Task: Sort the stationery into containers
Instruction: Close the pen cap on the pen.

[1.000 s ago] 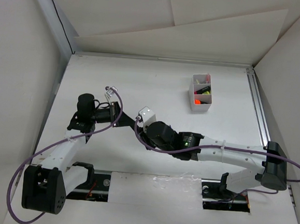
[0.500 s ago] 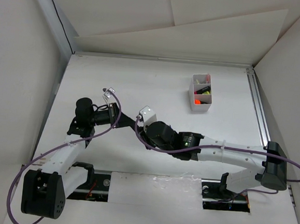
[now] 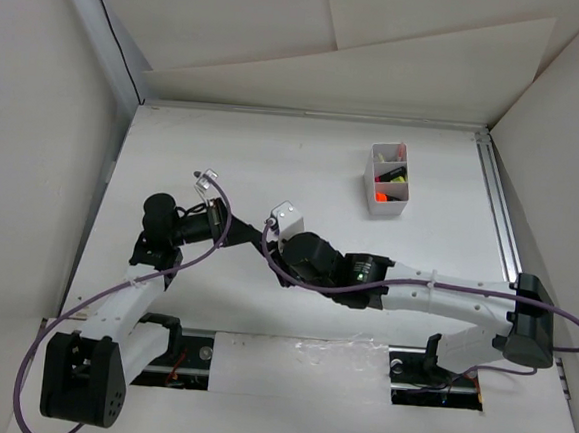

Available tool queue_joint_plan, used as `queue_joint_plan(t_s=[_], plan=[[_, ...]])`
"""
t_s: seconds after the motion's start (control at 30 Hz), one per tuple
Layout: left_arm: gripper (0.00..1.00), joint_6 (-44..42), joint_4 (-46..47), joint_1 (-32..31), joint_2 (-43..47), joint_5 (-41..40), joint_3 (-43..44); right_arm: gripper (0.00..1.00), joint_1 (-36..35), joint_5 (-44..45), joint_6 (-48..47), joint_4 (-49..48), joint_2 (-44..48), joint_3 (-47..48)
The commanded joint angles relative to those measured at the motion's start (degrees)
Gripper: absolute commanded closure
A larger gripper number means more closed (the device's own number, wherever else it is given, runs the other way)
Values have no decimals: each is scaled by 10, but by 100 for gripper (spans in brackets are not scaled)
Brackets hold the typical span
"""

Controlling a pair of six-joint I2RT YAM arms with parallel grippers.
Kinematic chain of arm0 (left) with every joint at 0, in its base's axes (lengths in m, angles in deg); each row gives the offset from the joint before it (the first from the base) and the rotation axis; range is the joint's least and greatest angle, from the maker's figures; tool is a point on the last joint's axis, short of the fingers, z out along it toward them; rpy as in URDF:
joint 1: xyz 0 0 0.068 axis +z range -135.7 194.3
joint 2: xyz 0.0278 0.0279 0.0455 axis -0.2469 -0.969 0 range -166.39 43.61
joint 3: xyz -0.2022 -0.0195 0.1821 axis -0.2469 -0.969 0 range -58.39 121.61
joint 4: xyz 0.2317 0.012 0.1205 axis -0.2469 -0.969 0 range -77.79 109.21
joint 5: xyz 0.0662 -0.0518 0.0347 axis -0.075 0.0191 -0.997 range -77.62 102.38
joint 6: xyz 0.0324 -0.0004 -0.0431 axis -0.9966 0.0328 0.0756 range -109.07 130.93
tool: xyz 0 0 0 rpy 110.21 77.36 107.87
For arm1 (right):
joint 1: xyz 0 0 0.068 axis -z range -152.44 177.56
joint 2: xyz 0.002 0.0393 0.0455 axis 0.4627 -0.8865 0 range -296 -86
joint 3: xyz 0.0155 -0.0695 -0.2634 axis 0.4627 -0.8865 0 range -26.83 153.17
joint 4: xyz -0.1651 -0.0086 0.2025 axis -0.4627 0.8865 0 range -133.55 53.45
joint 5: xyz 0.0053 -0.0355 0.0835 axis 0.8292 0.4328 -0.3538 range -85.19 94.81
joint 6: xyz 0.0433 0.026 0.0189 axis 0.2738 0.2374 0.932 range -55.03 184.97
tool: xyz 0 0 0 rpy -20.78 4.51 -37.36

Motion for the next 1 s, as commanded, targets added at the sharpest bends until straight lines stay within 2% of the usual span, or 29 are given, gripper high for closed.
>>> queue_joint_plan(t_s=[0.0,0.3,0.47,0.67,0.83,0.97], plan=[[100,0,-13,-10,7,56,-15,89,18,38,17,-169,28,73],[100,0,-13,-10,12,56,-20,89,36,33,17,-169,28,108],[100,0,-13,-10,7,56,-20,89,55,-10,23,-169,33,113],[100,6,-13,-10,7,56,-25,89,60,7,29,-169,18,124],[100,11,-13,-10,24,61,-25,89,81,-58,22,-194,-5,118],[100,16,-13,-10,24,66,-25,89,81,-58,16,-195,-17,118]])
